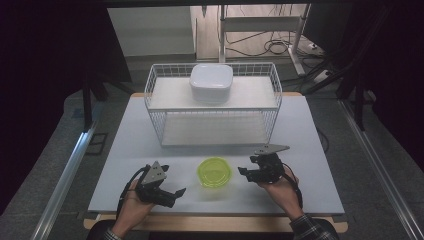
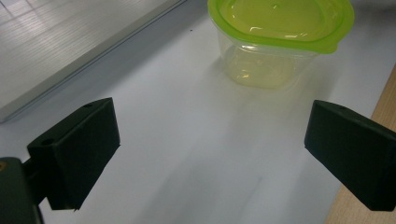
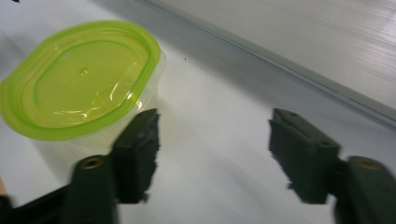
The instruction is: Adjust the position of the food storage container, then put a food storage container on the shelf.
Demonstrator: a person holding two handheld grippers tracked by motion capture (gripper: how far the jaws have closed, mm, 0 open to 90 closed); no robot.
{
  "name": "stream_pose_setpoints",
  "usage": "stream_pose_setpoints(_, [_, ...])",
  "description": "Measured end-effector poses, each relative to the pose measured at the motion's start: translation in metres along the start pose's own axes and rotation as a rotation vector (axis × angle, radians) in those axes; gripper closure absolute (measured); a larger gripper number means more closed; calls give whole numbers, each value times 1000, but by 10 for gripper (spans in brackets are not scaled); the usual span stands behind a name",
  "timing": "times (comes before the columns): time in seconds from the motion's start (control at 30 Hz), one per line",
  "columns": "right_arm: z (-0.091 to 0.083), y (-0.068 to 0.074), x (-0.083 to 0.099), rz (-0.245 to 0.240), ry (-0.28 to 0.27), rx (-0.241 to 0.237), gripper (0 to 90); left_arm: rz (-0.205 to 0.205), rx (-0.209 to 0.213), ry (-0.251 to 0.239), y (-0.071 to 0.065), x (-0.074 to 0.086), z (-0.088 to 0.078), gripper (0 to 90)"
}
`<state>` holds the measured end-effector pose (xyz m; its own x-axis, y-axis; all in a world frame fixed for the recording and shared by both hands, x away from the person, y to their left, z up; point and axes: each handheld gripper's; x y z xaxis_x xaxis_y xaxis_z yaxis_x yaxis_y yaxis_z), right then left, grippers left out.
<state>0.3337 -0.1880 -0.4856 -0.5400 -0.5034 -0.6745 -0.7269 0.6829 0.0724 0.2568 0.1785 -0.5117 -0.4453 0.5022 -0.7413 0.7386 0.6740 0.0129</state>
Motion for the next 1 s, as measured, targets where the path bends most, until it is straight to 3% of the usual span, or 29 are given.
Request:
stream_pose_setpoints(0.03, [-2,0,2,2,-14,-3,257,0,-3,-1,0,2,-1,28])
stream_pose_setpoints(0.1, [-3,1,4,1,-22,-2,208,-2,-5,-1,1,4,-1,26])
stream_pose_setpoints(0.33, [-9,1,16,8,-29,-38,126,6,-12,5,0,7,-1,23])
stream_pose_setpoints(0.5, [-7,0,18,-14,-30,-34,63,11,-12,8,-1,6,0,23])
stream_pose_setpoints(0.67, [-7,0,16,-4,-37,-42,54,6,-9,9,1,7,0,23])
stream_pose_setpoints(1.0, [4,6,12,21,21,-110,31,9,-6,16,0,7,2,23])
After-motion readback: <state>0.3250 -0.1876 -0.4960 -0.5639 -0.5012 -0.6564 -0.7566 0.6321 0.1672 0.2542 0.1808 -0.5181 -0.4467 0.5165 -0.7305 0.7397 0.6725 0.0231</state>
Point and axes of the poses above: each handheld gripper's, and its own axes: z roughly forward along the jaws, x roughly out of its underside, y roughly to its left, and after that the axes turned 6 degrees about y, right-handed
